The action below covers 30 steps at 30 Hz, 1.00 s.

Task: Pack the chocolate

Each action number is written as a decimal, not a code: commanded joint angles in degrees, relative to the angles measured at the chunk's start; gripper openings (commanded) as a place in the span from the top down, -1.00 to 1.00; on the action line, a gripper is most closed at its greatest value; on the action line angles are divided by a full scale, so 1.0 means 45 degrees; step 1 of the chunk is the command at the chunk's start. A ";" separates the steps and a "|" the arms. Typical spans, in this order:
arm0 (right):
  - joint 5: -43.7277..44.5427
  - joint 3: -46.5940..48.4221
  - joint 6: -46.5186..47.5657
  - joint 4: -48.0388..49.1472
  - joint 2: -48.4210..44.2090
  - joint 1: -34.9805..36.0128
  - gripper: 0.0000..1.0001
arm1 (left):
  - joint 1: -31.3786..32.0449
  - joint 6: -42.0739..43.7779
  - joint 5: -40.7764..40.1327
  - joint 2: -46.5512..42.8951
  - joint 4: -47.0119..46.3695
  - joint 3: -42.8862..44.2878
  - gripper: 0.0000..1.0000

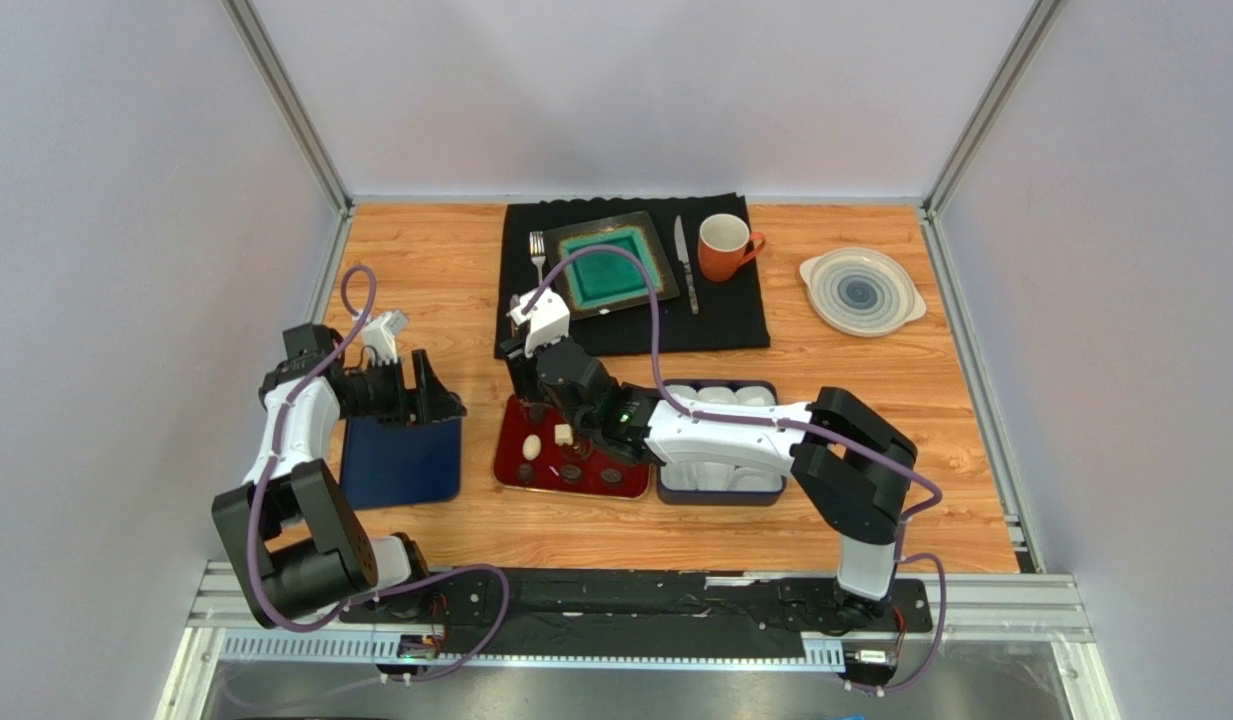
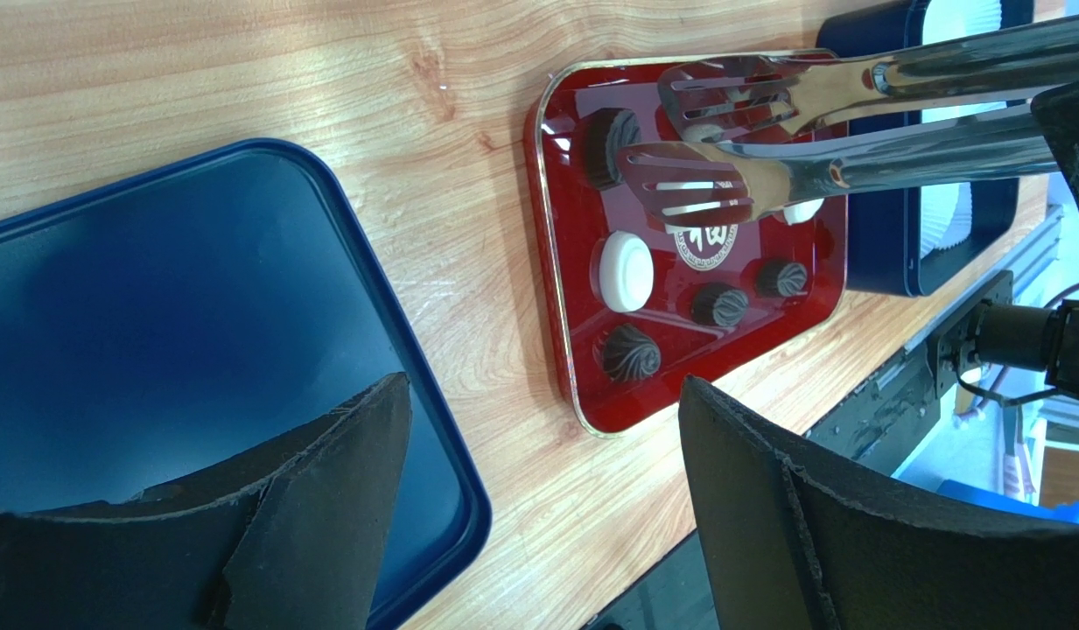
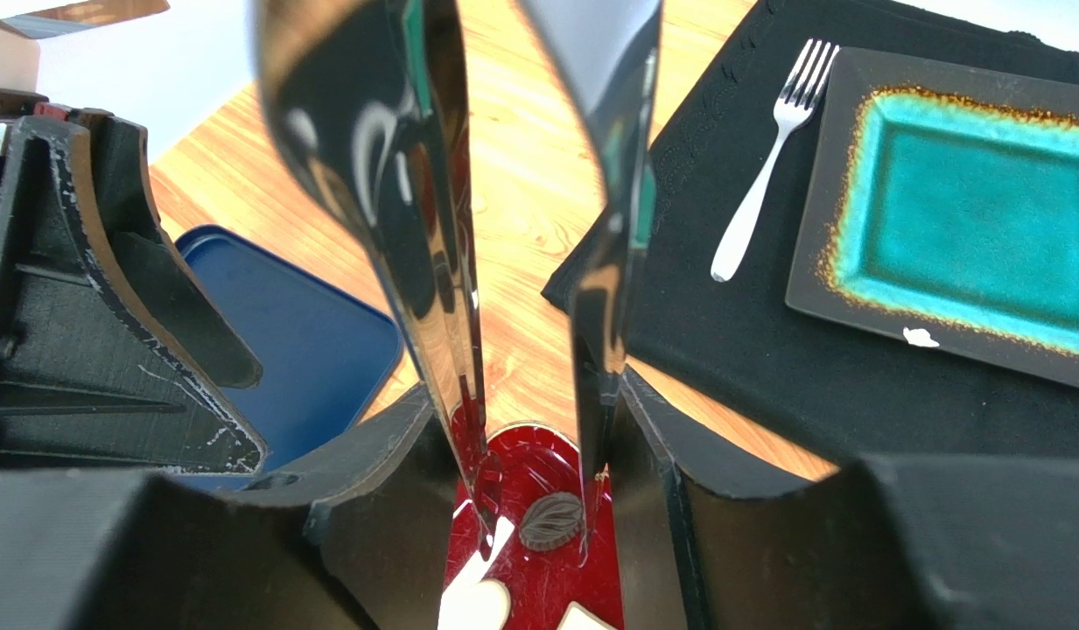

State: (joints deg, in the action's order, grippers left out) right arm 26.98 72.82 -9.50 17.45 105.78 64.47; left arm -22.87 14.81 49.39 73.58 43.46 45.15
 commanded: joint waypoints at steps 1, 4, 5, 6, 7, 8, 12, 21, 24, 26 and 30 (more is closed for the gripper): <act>0.0273 0.0206 -0.0214 0.0379 0.0166 0.0107 0.11 | -0.0034 -0.0029 0.0236 -0.0414 -0.0186 0.0065 -0.66; 0.0351 0.0205 -0.0214 0.0302 0.0205 0.0088 0.12 | -0.0034 -0.0029 0.0295 -0.0414 -0.0186 0.0065 -0.66; 0.0332 0.0186 -0.0233 0.0282 0.0244 0.0088 0.12 | -0.0054 -0.0010 0.0295 -0.0414 -0.0186 0.0085 -0.67; 0.0371 0.0186 -0.0233 0.0282 0.0263 0.0088 0.13 | -0.0054 -0.0029 0.0295 -0.0414 -0.0186 0.0066 -0.67; 0.0352 0.0166 -0.0214 0.0262 0.0283 0.0088 0.13 | -0.0054 -0.0029 0.0334 -0.0414 -0.0166 0.0065 -0.67; 0.0352 0.0166 -0.0214 0.0224 0.0283 0.0088 0.13 | -0.0034 -0.0029 0.0353 -0.0395 -0.0166 0.0085 -0.67; 0.0390 0.0108 -0.0272 0.0184 0.0380 0.0088 0.14 | -0.0034 -0.0029 0.0470 -0.0375 -0.0108 0.0202 -0.66; 0.0508 -0.0068 -0.0428 0.0126 0.0400 0.0088 0.15 | -0.0034 -0.0009 0.0627 -0.0394 -0.0029 0.0202 -0.66; 0.0469 -0.0107 -0.0468 0.0126 0.0459 0.0088 0.15 | -0.0054 0.0010 0.0666 -0.0414 0.0029 0.0202 -0.66; 0.0469 -0.0107 -0.0507 0.0126 0.0498 0.0088 0.15 | -0.0034 0.0030 0.0666 -0.0453 0.0029 0.0202 -0.65; 0.0391 -0.0049 -0.0565 0.0106 0.0615 0.0088 0.15 | -0.0034 0.0127 0.0686 -0.0472 0.0068 0.0163 -0.66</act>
State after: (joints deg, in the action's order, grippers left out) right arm 27.57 72.27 -10.90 16.05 107.74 64.49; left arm -22.87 14.83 50.72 73.43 43.53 45.15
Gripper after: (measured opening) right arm 0.428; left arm 0.829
